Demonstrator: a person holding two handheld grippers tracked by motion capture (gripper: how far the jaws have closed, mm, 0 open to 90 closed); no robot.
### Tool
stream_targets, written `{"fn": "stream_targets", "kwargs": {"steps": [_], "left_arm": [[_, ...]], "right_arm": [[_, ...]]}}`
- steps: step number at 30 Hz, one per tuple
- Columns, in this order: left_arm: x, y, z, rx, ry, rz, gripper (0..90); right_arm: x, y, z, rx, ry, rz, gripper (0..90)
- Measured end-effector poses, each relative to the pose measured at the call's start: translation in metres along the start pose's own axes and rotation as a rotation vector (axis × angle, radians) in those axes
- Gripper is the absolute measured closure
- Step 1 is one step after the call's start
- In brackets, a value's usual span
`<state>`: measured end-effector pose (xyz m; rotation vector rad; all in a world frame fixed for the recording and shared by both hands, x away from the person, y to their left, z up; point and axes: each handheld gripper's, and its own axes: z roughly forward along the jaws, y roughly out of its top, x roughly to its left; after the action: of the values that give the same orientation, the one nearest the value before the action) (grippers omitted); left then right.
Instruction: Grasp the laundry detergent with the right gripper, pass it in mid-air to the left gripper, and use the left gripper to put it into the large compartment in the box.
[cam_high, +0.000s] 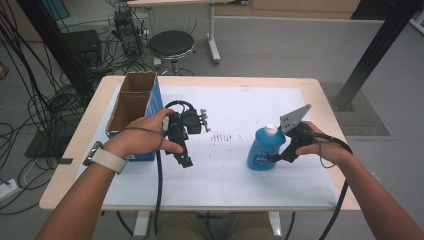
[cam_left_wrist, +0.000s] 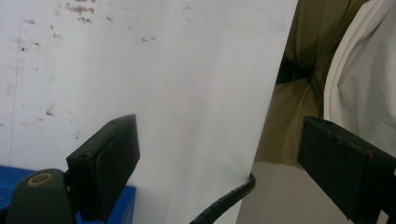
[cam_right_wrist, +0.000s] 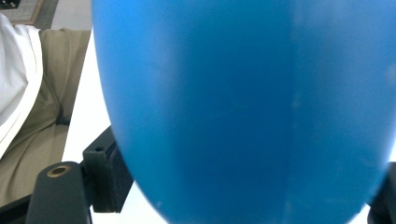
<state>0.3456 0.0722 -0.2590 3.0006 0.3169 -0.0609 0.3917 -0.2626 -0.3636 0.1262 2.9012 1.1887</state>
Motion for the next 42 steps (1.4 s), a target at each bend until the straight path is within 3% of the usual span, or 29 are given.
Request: {"fn": "stream_targets", "kwargs": {"steps": [42], "left_arm": [[0.0008,0.0001,0.0009,-0.002,-0.002,-0.008,13.7]], "right_arm": [[-0.0012,-0.0068,0.0067,-0.079,0.015,-0.007,29.0]]}}
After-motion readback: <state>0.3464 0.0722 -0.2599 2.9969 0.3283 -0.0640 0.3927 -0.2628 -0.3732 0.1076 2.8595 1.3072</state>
